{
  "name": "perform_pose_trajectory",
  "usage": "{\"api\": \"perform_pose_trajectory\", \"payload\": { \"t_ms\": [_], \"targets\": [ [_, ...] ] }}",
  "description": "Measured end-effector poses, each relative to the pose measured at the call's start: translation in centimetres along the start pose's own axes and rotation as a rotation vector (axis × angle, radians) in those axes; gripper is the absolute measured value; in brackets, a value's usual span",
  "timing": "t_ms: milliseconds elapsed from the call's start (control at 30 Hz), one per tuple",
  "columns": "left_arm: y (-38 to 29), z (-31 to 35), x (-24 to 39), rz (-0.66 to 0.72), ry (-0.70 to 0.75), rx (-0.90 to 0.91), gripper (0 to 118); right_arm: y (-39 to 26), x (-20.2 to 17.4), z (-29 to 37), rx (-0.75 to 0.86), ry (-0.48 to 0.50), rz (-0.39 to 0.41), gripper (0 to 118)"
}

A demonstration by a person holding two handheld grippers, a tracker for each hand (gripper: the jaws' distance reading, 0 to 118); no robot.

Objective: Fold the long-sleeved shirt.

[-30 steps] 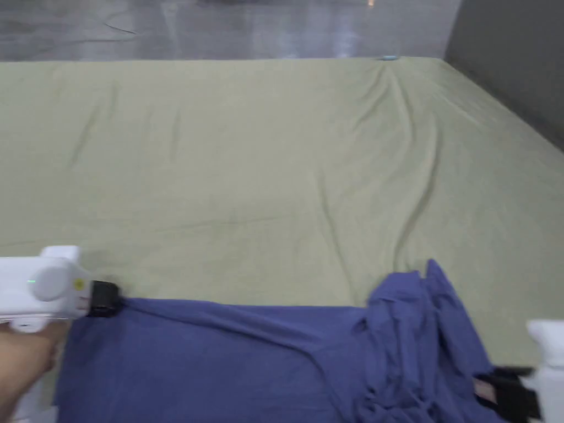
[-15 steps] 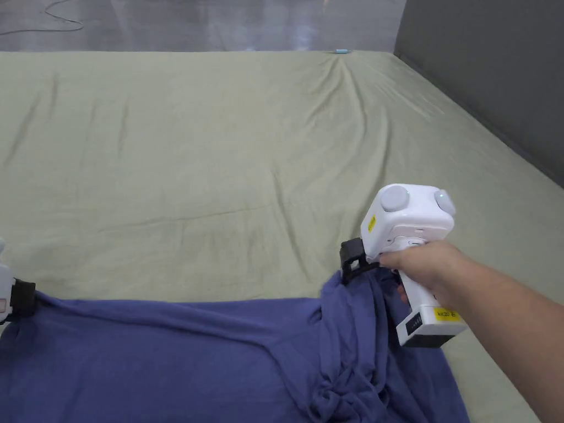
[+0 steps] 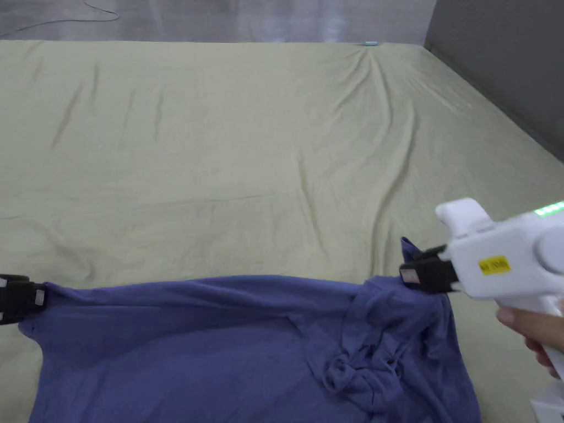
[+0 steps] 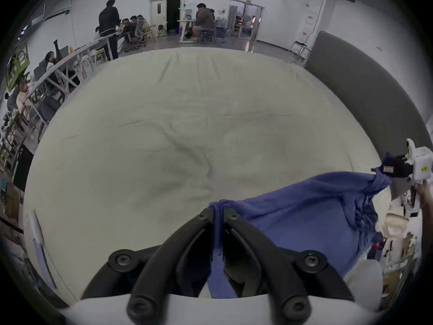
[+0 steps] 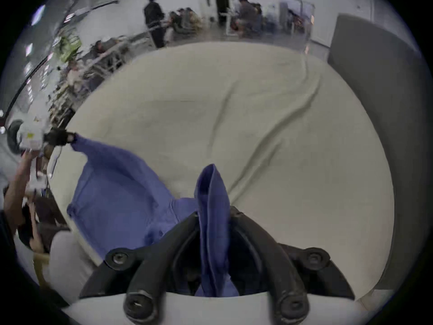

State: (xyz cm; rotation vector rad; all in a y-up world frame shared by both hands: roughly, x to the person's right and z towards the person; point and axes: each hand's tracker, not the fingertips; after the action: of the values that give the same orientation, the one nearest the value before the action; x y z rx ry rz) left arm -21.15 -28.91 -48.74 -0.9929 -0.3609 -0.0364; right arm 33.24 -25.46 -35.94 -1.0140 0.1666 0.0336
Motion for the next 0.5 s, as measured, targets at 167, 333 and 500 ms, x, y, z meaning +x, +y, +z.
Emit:
{"api": "perform_pose_trajectory", "payload": {
  "t_ms": [167, 333, 500],
  "targets": [
    [-6.0, 3.3, -0.6, -0.021, 0.030, -0.110, 1, -7.4, -1.1, 2.2, -0.060, 0.022, 0.039, 8],
    [-12.2, 3.8, 0.1, -0.030, 0.026, -0.215, 1, -12.8, -1.8, 0.6, -0.171, 0.033, 0.115, 8],
    [-16.5, 0.9, 0.1, -0.017, 0.066, -0.293, 1, -15.0, -2.4, -2.3, -0.223, 0.004, 0.137, 8]
  ]
}}
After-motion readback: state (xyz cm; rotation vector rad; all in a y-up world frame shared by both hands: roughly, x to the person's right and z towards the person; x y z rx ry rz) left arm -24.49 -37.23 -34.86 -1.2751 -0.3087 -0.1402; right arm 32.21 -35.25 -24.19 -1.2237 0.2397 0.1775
